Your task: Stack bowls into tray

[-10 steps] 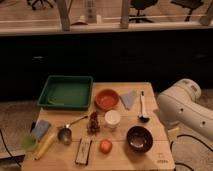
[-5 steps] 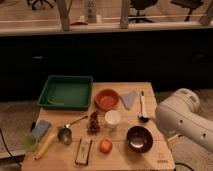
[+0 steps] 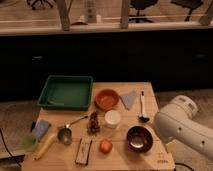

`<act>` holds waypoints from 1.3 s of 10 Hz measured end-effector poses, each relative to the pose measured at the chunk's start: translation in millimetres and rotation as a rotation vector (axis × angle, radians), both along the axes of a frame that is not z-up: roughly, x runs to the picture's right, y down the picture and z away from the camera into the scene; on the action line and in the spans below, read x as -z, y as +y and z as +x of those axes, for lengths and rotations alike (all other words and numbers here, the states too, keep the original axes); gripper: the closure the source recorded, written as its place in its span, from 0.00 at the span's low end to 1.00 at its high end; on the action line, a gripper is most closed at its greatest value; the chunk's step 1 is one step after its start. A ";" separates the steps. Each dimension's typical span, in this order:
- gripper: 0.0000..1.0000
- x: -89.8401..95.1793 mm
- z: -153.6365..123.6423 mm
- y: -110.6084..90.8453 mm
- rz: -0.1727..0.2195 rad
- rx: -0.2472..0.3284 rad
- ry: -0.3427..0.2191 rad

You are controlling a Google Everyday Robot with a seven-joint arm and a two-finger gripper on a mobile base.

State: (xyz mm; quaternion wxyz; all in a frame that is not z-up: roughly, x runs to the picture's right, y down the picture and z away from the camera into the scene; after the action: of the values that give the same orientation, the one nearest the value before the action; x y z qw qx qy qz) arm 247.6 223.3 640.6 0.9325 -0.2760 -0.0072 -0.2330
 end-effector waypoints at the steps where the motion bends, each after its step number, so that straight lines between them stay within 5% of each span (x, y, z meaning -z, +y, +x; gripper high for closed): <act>1: 0.20 -0.3 -2.5 4.0 -0.001 0.007 -0.014; 13: 0.20 -26.7 -12.5 53.1 -0.023 0.057 -0.119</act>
State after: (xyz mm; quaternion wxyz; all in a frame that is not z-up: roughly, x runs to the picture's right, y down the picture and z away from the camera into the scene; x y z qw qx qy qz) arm 235.2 276.4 667.2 0.9202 -0.2722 -0.0573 -0.2754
